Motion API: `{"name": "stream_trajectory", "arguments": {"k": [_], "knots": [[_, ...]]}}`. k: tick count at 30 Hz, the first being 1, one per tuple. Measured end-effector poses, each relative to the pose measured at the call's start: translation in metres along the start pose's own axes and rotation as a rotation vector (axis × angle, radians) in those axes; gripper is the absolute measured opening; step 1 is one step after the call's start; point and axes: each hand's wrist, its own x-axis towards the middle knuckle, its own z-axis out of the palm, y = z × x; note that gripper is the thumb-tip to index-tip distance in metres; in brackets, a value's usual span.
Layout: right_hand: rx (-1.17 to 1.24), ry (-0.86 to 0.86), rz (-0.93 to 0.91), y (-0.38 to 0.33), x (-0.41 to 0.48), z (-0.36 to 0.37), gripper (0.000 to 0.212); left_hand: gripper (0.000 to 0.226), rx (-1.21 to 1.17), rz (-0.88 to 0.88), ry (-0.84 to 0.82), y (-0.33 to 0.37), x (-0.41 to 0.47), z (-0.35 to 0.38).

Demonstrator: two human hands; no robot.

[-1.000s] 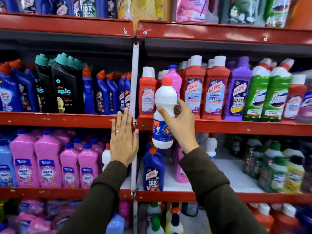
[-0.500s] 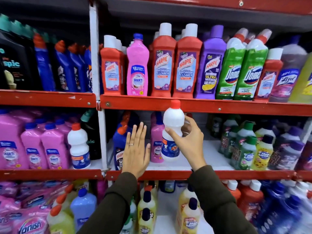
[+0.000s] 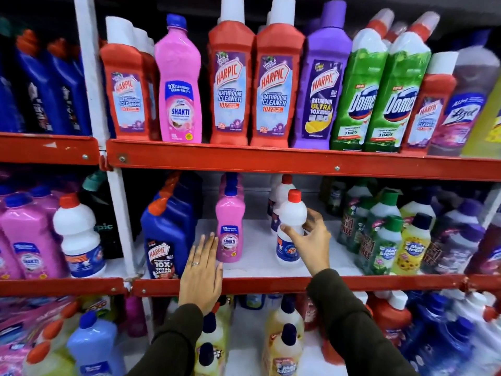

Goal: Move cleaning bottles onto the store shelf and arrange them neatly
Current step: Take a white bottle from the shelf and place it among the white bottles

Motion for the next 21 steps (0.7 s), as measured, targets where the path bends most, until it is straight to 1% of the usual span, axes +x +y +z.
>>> {"name": "stream_trajectory", "arguments": {"k": [5, 9, 17, 19, 21], "knots": [[0.06, 0.037, 0.043, 0.005, 0.02, 0.001, 0.065, 0.065, 0.002, 0.027, 0.007, 0.0, 0.002, -0.002], [0.092, 0.023, 0.044, 0.012, 0.029, 0.004, 0.065, 0.066, 0.005, 0.034, 0.0, -0.002, 0.002, 0.002], [-0.001, -0.003, 0.047, 0.016, 0.032, 0.008, 0.069, 0.066, 0.067, 0.039, 0.007, -0.004, 0.002, 0.005], [-0.059, -0.023, 0.052, 0.014, 0.03, 0.007, 0.075, 0.065, 0.083, 0.033, 0.002, -0.001, 0.002, 0.001], [-0.101, -0.019, 0.052, 0.011, 0.022, 0.006, 0.088, 0.064, 0.08, 0.031, -0.007, 0.001, 0.002, -0.002]]}}
